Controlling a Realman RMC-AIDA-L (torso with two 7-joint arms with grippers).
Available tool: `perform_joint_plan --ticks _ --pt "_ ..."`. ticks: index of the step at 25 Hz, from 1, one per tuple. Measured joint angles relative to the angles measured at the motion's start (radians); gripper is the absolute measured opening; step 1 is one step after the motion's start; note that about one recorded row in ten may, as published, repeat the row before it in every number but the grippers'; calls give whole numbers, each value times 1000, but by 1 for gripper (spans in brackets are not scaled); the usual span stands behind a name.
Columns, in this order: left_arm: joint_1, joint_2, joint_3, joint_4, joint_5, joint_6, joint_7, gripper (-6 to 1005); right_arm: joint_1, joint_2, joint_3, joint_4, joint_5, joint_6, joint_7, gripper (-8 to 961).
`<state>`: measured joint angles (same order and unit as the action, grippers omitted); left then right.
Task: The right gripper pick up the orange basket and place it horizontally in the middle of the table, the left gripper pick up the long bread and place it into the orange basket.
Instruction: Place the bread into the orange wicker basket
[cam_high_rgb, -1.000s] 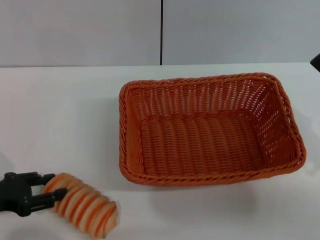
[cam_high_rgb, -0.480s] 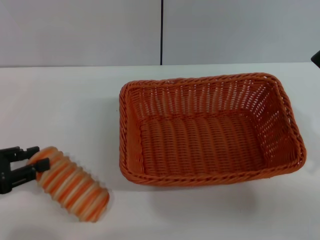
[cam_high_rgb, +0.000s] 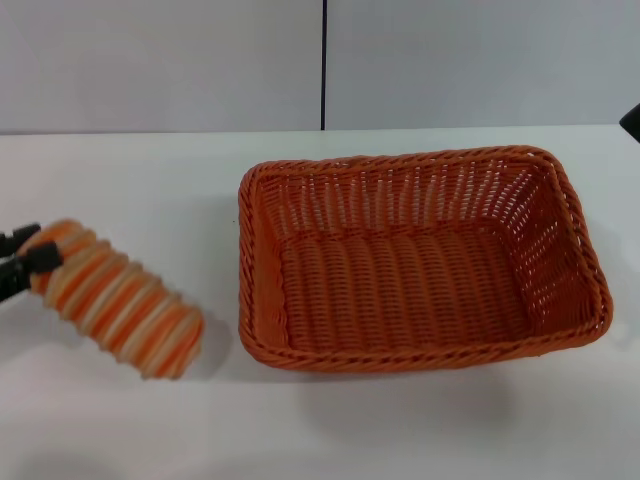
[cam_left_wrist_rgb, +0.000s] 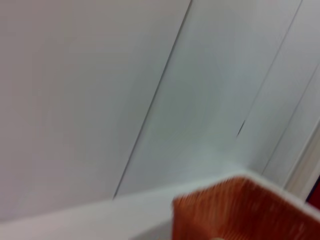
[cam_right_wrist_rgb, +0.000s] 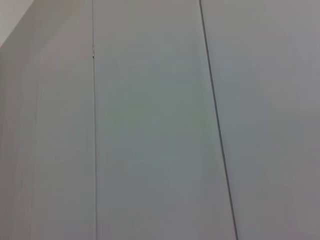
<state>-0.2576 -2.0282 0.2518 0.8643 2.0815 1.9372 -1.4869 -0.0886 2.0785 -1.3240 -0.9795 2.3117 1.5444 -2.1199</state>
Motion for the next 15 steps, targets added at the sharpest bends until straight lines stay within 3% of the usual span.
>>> perform_joint_plan --ticks 7,11,15 --pt "-50 -39 10 -34 -135 18 -101 363 6 0 -8 8 0 1 0 553" --pt "-97 -45 50 -155 -212 -9 -87 340 9 0 -9 15 0 3 0 553" --pt "-170 -46 148 -329 -244 -93 18 309 17 0 -4 34 0 27 0 553"
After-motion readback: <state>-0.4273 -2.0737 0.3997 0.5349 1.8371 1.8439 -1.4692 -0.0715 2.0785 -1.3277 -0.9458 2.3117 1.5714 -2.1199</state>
